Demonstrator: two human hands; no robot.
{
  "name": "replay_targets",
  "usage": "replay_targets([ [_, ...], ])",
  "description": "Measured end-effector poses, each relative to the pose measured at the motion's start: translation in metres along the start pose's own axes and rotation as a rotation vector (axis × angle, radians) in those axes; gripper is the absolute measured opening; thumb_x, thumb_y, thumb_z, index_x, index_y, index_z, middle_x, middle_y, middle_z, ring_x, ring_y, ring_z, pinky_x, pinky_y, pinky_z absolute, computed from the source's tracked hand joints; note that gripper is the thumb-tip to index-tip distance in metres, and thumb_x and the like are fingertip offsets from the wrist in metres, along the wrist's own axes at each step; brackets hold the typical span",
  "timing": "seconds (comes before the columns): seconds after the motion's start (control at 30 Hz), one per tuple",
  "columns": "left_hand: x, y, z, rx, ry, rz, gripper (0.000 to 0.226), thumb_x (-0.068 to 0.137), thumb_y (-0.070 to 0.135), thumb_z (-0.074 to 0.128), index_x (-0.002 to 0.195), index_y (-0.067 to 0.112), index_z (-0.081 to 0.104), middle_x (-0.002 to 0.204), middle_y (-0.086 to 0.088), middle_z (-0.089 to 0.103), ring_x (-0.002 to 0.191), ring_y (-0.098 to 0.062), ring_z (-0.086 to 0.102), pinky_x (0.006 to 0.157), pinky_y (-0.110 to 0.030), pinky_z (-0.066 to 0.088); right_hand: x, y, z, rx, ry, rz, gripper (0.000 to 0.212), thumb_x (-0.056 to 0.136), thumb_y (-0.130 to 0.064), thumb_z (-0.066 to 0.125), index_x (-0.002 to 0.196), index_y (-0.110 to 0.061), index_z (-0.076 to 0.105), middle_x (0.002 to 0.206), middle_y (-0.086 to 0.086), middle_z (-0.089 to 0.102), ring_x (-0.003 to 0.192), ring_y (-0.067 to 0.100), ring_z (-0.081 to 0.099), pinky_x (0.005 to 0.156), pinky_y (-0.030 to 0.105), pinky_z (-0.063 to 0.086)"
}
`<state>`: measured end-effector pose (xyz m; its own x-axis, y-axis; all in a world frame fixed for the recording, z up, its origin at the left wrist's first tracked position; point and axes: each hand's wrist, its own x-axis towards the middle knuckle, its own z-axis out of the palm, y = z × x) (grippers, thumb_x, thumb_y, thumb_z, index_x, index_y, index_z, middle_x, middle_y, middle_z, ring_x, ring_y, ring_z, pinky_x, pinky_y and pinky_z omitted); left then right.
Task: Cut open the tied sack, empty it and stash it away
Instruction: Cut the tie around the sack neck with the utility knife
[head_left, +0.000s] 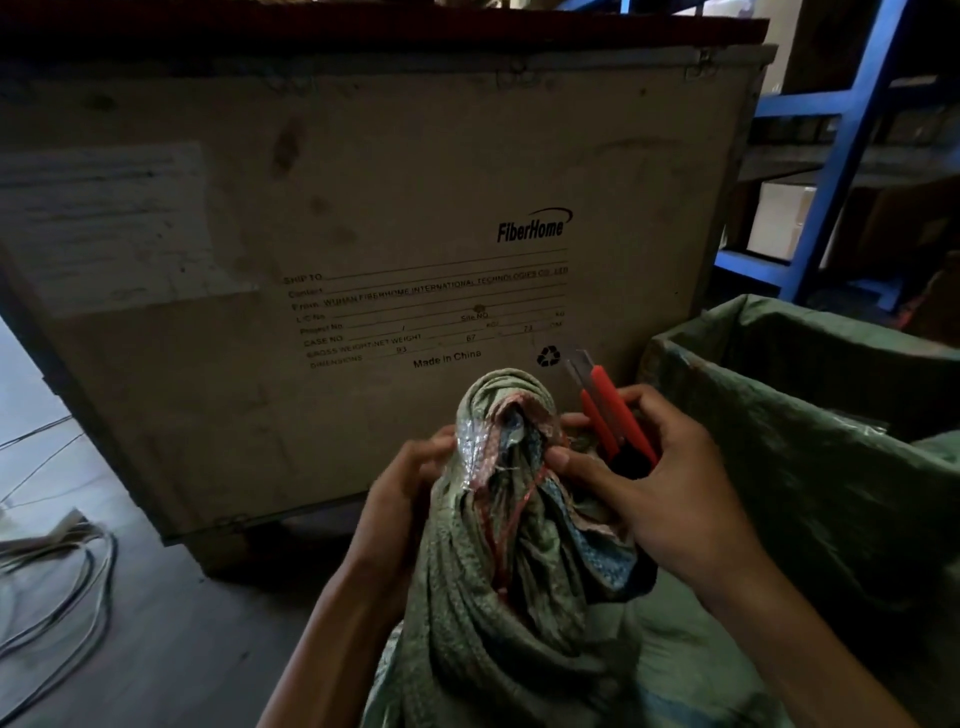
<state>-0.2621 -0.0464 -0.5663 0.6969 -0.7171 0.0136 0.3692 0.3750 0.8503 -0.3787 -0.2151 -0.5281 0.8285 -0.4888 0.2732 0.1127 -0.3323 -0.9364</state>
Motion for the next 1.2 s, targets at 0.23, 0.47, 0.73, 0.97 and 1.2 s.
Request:
replay_targets([
  [0.23,-0.001,0.007,-0.015,0.494,-0.013,0.063,0.063,0.073,0.039,0.078,0.126,0.008,0.065,0.131,-0.023,0.066,0.115,-0.039,0.068,0.1,-0.055,0.054,-0.002,0.011,-0.001,-0.245,0.131,-0.047,0.045,0.068,-0.029,0.088,0.104,-0.025,0.061,0.086,-0.011,0.068,0.084,-0.009,0.063,0.066,0.002,0.046],
  [0.47,-0.001,0.006,-0.016,0.615,0.028,0.204,0.036,0.083,0.019,0.08,0.081,0.006,0.046,0.076,0.005,0.062,0.071,-0.005,0.061,0.064,-0.016,0.052,0.0,0.014,0.005,-0.228,0.137,0.021,0.032,0.079,-0.03,0.08,0.104,-0.025,0.059,0.082,-0.006,0.063,0.074,0.001,0.061,0.062,0.013,0.043],
  [0.73,-0.003,-0.012,-0.009,0.642,-0.033,0.031,0.059,0.074,0.055,0.079,0.118,0.016,0.072,0.125,-0.019,0.068,0.115,-0.033,0.069,0.102,-0.047,0.056,-0.004,0.024,0.02,-0.327,0.168,-0.002,0.023,0.09,-0.032,0.069,0.108,-0.027,0.057,0.085,-0.012,0.062,0.085,0.009,0.063,0.073,0.033,0.051],
  [0.97,-0.006,-0.002,-0.002,0.727,0.335,0.254,0.064,0.068,0.061,0.081,0.103,0.009,0.067,0.096,-0.01,0.078,0.087,-0.027,0.078,0.078,-0.044,0.064,-0.01,0.005,0.027,-0.133,0.102,0.108,0.033,0.087,-0.054,0.062,0.106,-0.028,0.055,0.093,0.004,0.062,0.086,0.019,0.063,0.073,0.038,0.052],
  [1.2,-0.006,0.004,0.001,0.526,0.44,0.158,0.074,0.059,0.068,0.078,0.111,0.018,0.066,0.1,-0.005,0.08,0.084,-0.012,0.079,0.074,-0.029,0.063,-0.025,0.012,0.054,-0.141,-0.14,0.061,0.073,0.058,-0.042,0.092,0.114,-0.041,0.045,0.105,-0.02,0.062,0.098,-0.009,0.062,0.08,0.015,0.05],
])
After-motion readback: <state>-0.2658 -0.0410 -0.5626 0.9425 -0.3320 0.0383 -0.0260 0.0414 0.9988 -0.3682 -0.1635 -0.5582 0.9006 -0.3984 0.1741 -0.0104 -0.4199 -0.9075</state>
